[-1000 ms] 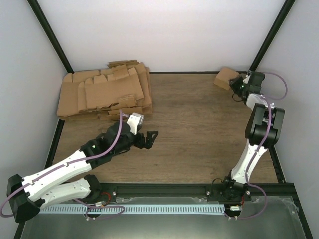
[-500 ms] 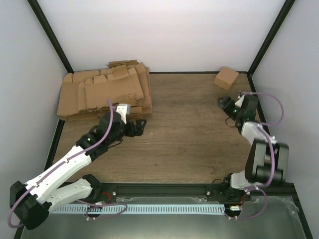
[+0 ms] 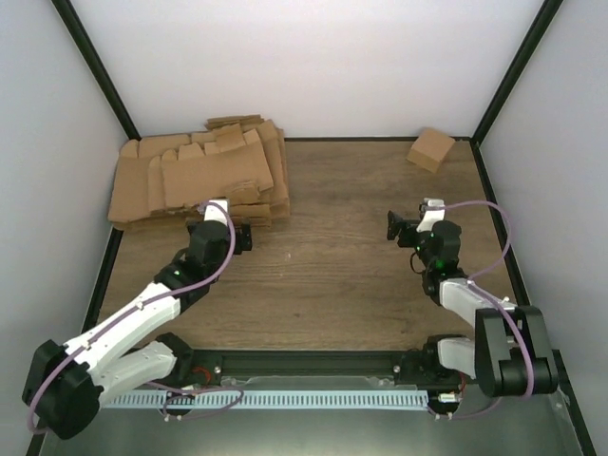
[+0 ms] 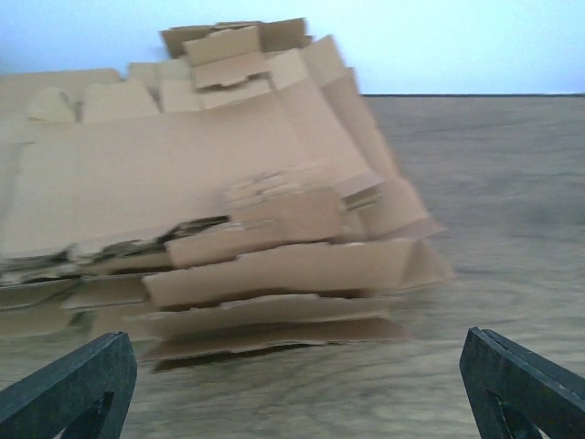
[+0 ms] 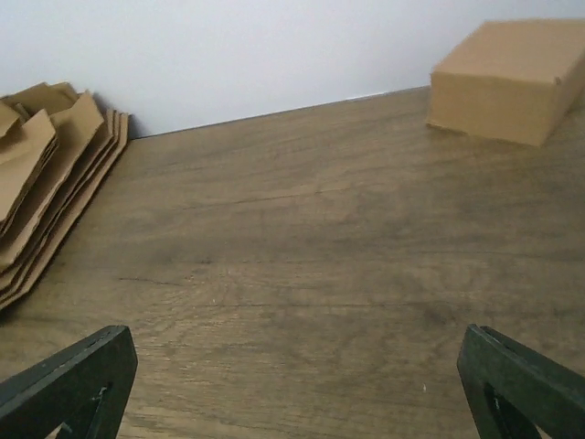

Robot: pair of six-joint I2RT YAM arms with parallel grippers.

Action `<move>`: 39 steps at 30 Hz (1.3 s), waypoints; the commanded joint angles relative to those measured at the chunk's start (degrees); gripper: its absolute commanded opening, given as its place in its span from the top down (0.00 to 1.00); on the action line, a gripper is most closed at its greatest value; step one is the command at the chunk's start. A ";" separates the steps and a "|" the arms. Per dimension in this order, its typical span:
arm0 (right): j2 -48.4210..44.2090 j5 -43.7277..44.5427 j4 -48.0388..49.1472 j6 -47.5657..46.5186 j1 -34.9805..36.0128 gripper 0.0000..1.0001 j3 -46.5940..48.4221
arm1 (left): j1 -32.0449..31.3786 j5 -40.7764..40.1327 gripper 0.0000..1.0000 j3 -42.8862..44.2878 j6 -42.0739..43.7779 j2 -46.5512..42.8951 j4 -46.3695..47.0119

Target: Fold the paper box

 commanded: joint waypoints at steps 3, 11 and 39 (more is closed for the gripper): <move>3.88 -0.80 19.39 -11.84 0.49 0.00 -3.20 | 7.91 -8.07 0.00 -7.33 9.69 2.76 22.52; 19.74 -2.39 33.36 -15.23 -2.87 0.00 -2.86 | 25.48 4.84 0.00 -15.74 9.99 10.18 44.25; 21.37 -3.83 37.51 -13.49 -4.37 0.00 -4.07 | 33.33 17.02 0.00 -14.94 17.18 32.56 63.89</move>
